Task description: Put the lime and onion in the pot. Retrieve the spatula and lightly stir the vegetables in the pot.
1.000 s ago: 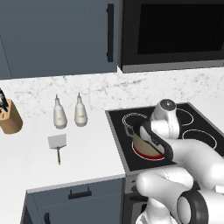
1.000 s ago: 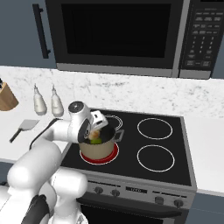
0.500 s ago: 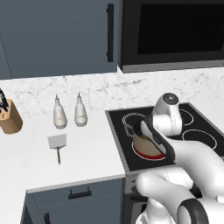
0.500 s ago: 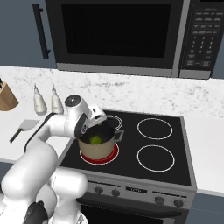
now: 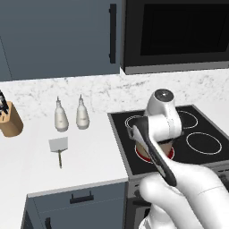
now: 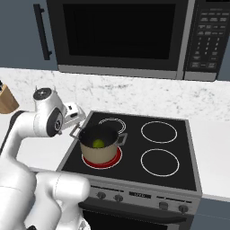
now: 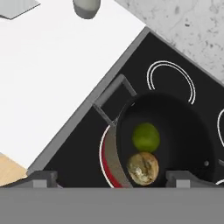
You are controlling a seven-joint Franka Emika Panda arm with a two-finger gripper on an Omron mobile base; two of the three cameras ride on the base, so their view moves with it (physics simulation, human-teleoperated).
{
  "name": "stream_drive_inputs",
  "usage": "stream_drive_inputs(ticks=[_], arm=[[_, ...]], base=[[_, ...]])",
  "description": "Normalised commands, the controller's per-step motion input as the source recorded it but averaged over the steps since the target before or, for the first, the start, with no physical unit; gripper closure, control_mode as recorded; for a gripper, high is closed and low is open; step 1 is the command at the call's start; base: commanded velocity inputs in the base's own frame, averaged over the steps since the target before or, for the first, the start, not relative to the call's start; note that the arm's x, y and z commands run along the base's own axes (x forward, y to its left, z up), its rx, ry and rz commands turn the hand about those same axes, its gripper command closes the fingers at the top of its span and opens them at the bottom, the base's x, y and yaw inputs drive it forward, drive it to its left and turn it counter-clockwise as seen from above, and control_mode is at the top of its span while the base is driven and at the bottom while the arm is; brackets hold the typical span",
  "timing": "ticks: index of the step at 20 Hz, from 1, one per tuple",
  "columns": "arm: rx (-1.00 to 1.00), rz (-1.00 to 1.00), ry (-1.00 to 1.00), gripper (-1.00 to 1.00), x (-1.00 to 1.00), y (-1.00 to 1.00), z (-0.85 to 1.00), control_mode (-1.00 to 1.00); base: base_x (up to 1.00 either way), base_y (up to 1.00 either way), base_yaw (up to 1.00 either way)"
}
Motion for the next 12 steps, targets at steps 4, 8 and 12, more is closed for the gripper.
stream_drive_inputs(ticks=[4, 8, 12], arm=[[0.06, -0.01, 0.01, -1.0, -0.74, 1.0, 0.0, -1.0], [0.03, -0.09, 0.0, -1.0, -0.49, 1.0, -0.01, -1.0], [0.01, -0.18, 0.01, -1.0, 0.0, 1.0, -0.07, -1.0]], base=[[0.0, 0.0, 0.0], [0.0, 0.0, 0.0], [0.0, 0.0, 0.0]])
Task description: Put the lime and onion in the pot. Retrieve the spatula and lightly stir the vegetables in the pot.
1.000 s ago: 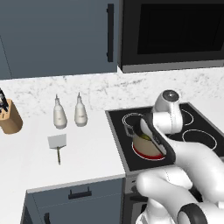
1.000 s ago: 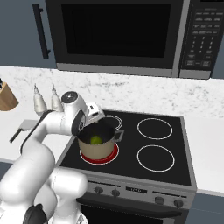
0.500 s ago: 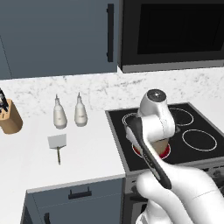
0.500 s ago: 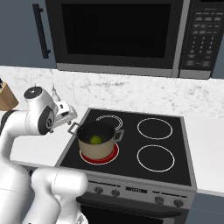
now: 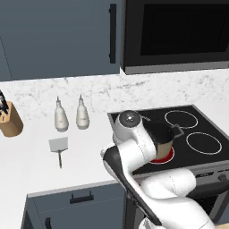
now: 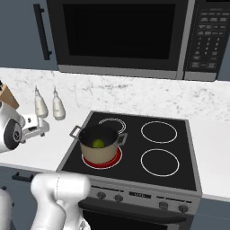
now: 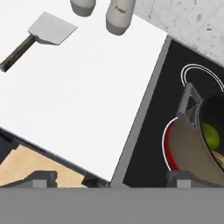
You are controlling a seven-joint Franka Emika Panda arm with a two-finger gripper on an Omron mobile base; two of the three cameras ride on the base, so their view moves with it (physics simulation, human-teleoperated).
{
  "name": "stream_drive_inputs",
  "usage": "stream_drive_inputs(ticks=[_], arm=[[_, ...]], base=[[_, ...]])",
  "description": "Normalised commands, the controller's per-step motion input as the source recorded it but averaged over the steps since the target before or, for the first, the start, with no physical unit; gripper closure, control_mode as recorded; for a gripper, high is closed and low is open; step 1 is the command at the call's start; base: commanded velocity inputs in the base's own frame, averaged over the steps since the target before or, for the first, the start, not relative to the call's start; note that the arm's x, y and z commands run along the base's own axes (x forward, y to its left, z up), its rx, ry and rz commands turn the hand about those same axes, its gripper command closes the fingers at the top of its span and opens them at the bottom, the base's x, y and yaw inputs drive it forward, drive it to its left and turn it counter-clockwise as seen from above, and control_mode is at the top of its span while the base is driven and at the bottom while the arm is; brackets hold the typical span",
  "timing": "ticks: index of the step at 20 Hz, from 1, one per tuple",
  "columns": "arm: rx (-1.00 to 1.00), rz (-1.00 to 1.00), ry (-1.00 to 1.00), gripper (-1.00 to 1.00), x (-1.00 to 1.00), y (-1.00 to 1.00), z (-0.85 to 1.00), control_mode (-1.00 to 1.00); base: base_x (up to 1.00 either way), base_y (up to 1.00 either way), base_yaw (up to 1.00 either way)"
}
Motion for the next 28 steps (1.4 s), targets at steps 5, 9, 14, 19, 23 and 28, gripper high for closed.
stream_drive_inputs(ticks=[5, 9, 14, 19, 23, 28], arm=[[0.1, -0.2, 0.09, -1.0, 0.27, 1.0, -0.42, -1.0], [0.14, -0.22, 0.15, -1.0, 0.52, 1.0, -0.41, -1.0], [0.18, -0.12, 0.17, -1.0, 0.62, 0.94, -0.05, -1.0], [0.0, -0.05, 0.13, -1.0, 0.56, 0.96, 0.0, -1.0], [-0.05, 0.0, 0.15, -1.0, 0.29, 0.64, -0.4, -1.0], [-0.03, 0.0, 0.09, -1.0, 0.12, 0.12, -0.49, -1.0]], base=[[0.0, 0.0, 0.0], [0.0, 0.0, 0.0], [0.0, 0.0, 0.0], [0.0, 0.0, 0.0], [0.0, 0.0, 0.0], [0.0, 0.0, 0.0]])
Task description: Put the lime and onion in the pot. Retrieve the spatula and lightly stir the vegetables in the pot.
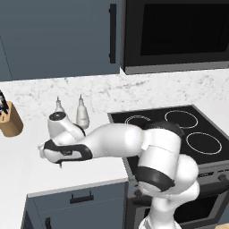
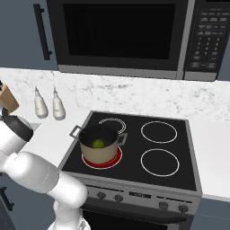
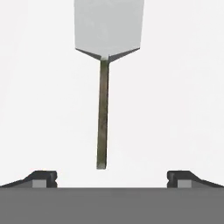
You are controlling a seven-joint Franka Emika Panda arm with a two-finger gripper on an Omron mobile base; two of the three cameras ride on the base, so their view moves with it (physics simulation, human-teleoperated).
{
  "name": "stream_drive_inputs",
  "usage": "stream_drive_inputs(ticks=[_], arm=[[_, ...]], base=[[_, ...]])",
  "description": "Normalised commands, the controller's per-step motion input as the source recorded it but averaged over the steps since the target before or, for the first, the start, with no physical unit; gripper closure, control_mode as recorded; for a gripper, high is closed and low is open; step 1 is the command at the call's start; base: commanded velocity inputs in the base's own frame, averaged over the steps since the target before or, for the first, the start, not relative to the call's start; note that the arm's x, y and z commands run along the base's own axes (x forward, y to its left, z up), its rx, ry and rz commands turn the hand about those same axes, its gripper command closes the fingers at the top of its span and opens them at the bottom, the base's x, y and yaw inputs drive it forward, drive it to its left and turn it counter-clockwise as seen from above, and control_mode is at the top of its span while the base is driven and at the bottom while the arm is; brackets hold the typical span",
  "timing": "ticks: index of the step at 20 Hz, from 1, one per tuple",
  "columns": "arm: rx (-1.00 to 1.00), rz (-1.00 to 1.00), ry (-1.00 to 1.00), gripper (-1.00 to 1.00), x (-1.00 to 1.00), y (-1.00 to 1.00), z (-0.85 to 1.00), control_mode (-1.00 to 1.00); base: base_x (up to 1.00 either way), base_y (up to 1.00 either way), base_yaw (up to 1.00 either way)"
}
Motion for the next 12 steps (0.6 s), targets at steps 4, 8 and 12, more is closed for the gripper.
stream_drive_inputs(ticks=[4, 8, 12], arm=[[-0.04, -0.01, 0.02, -1.0, 0.11, 0.0, -0.5, -1.0], [-0.02, -0.01, 0.0, -1.0, 0.0, 0.0, -0.5, -1.0], [0.0, 0.0, 0.0, -1.0, 0.0, 0.0, -0.38, -1.0]], base=[[0.0, 0.0, 0.0], [0.0, 0.0, 0.0], [0.0, 0.0, 0.0]])
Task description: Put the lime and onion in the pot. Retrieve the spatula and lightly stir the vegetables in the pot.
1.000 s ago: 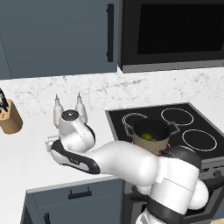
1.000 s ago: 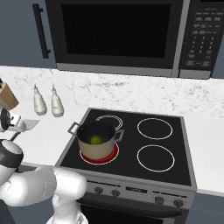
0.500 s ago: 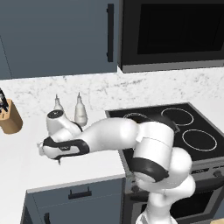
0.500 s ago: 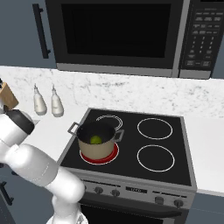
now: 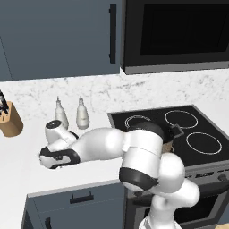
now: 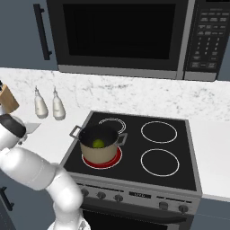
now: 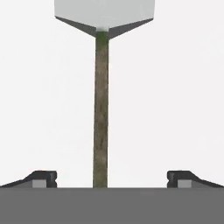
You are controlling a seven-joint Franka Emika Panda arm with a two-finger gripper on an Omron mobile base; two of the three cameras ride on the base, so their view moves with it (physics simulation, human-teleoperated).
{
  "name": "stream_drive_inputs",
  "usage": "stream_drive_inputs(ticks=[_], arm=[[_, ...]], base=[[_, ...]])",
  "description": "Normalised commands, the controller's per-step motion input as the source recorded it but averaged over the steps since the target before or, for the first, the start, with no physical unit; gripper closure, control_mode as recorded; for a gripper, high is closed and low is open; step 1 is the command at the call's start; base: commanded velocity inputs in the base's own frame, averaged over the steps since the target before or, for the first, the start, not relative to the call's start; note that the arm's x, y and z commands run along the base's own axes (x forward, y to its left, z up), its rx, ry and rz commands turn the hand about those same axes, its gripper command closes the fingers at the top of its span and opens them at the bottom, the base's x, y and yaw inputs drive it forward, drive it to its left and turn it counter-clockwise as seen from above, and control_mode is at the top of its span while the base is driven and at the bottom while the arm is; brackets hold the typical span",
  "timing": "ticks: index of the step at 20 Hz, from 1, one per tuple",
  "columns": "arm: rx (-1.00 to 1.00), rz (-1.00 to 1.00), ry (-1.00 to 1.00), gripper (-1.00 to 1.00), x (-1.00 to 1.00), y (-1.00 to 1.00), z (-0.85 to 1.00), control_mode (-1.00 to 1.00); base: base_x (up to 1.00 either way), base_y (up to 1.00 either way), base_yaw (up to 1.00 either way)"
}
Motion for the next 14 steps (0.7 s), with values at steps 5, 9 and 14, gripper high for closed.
stream_drive_inputs(ticks=[5, 9, 14], arm=[[0.0, 0.0, 0.0, -1.0, 0.08, 0.0, -0.31, -1.0], [0.0, 0.0, 0.0, -1.0, 0.24, 0.0, -0.22, -1.0], [0.0, 0.0, 0.0, -1.0, 0.13, 0.0, -0.24, -1.0]], base=[[0.0, 0.0, 0.0], [0.0, 0.0, 0.0], [0.0, 0.0, 0.0]])
